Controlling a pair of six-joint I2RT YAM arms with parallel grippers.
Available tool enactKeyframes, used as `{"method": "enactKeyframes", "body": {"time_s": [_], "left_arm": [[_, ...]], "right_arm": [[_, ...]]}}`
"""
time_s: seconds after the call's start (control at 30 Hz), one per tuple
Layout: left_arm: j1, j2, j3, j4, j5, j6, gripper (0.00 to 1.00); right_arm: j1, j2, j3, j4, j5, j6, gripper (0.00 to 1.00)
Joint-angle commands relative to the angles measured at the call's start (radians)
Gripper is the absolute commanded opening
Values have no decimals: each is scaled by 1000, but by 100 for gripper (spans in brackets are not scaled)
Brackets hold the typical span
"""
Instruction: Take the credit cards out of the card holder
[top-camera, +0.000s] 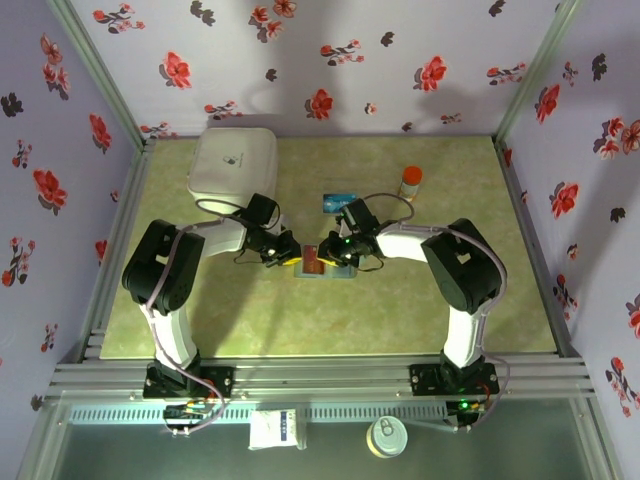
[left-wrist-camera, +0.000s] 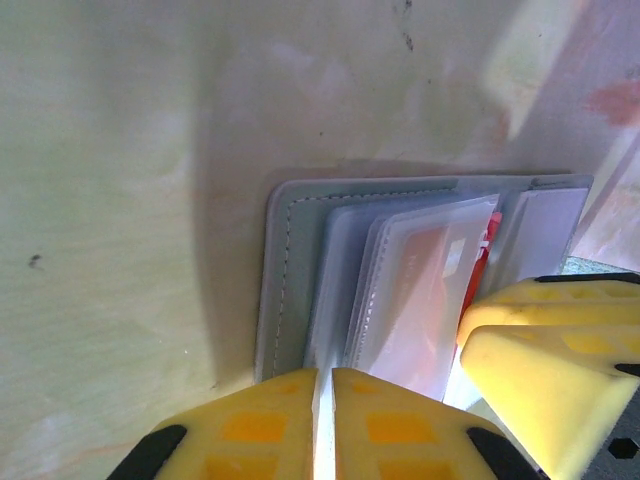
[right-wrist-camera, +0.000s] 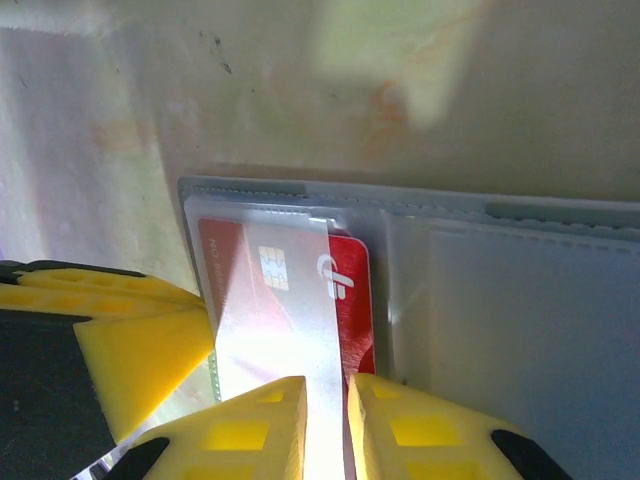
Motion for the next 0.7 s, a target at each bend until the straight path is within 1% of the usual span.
{"method": "enactKeyframes", "body": {"time_s": [0.0,0.23,0.47,0.67], "left_arm": [[7,3,9,-35,2,20,12],[7,-9,10,-38,-1,20,12],[9,-62,22,-69,-27,27,12],[5,-89,37,-90,-30,27,9]], "right_arm": [[7,-18,7,-103,72,-38,22],[6,-40,-1,-88,75,-40,22],[7,-83,-26,-61,75,-31,22],[5,-101,-38,-61,85,-29,22]]}}
